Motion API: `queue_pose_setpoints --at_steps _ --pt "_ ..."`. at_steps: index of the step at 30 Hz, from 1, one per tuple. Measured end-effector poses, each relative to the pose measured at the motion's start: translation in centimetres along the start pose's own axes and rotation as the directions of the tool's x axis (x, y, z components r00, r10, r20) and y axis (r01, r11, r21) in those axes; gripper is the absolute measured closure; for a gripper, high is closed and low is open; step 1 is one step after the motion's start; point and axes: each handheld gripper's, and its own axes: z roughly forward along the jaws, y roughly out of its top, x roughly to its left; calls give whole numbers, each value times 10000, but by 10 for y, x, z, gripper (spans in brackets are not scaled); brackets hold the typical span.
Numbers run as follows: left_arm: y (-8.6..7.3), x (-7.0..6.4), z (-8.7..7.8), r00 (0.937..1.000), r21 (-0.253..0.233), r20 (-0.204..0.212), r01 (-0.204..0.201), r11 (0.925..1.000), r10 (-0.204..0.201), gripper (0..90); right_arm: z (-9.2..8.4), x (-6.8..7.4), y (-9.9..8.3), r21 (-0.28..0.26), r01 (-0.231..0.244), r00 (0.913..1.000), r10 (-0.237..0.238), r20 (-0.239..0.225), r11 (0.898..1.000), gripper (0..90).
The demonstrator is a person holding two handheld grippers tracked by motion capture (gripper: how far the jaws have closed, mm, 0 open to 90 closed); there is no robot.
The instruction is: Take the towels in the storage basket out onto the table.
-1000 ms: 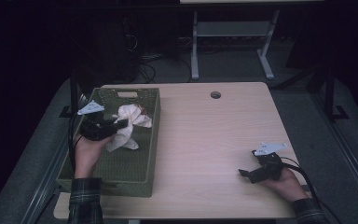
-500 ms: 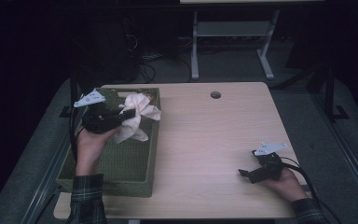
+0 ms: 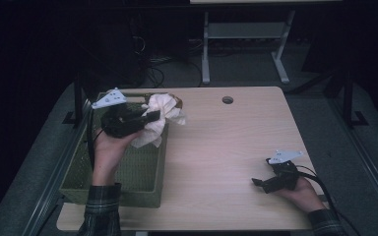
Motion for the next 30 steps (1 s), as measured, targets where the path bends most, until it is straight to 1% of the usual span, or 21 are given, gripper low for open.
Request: queue_pose_setpoints --at_steps 1,4,5,8,9,10,13,15,16,17,18,20,21,22,23,24,25,27,28,29,30 --pt "2 -4 3 9999 -57 137 -5 10000 5 766 0 0 0 -2 -2 10000 2 2 10000 24" --pt "4 -8 7 9997 -12 235 -97 10000 97 767 0 0 0 -1 -4 10000 4 3 10000 24" --pt "7 -14 13 9991 28 384 -192 9998 191 767 0 0 0 -1 -2 10000 2 2 10000 24" --pt "8 -17 18 9985 51 488 -257 9997 254 767 0 0 0 -3 -2 10000 2 2 10000 24" --pt "10 -22 24 9975 58 652 -279 9996 274 768 0 0 0 -1 -4 10000 4 3 10000 24" --pt "10 -22 24 9975 58 652 -279 9996 274 769 0 0 0 1 -7 10000 7 4 10000 24" --pt "13 -30 36 9940 99 1015 -426 9990 414 769 0 0 0 0 -5 10000 5 5 10000 24" --pt "15 -34 42 9923 102 1165 -426 9990 411 769 0 0 0 1 0 10000 0 4 10000 24" --pt "15 -34 42 9923 102 1165 -426 9990 411 769 0 0 0 1 -5 10000 5 2 10000 24" --pt "16 -37 48 9900 98 1341 -460 9989 443 770 0 0 0 2 -6 10000 6 4 10000 23" --pt "16 -37 48 9900 98 1341 -460 9989 443 770 0 0 0 2 -9 10000 9 1 10000 24" --pt "17 -41 54 9877 98 1490 -489 9988 469 770 0 0 0 2 -5 10000 5 4 10000 24" --pt "18 -45 60 9851 135 1651 -509 9986 480 770 0 0 0 1 -2 10000 2 4 10000 24" --pt "18 -45 60 9851 135 1651 -509 9986 480 770 0 0 0 1 -2 10000 2 4 10000 24" --pt "18 -49 67 9817 141 1837 -539 9984 504 770 0 0 0 -1 3 10000 -3 1 10000 24" --pt "18 -49 67 9817 141 1837 -539 9984 504 770 0 0 0 -1 3 10000 -3 1 10000 24" --pt "18 -54 74 9788 199 1979 -576 9981 525 770 0 0 0 -1 1 10000 -1 2 10000 24" --pt "18 -59 81 9762 291 2098 -625 9976 551 770 0 0 0 -1 3 10000 -3 2 10000 24" --pt "18 -59 81 9762 291 2098 -625 9976 551 771 0 0 0 -1 3 10000 -3 2 10000 24" --pt "16 -63 87 9737 386 2203 -689 9969 588 771 0 0 0 3 -10 10000 10 -1 10000 24" --pt "16 -63 87 9737 386 2203 -689 9969 588 771 0 0 0 3 -10 10000 10 -1 10000 24"
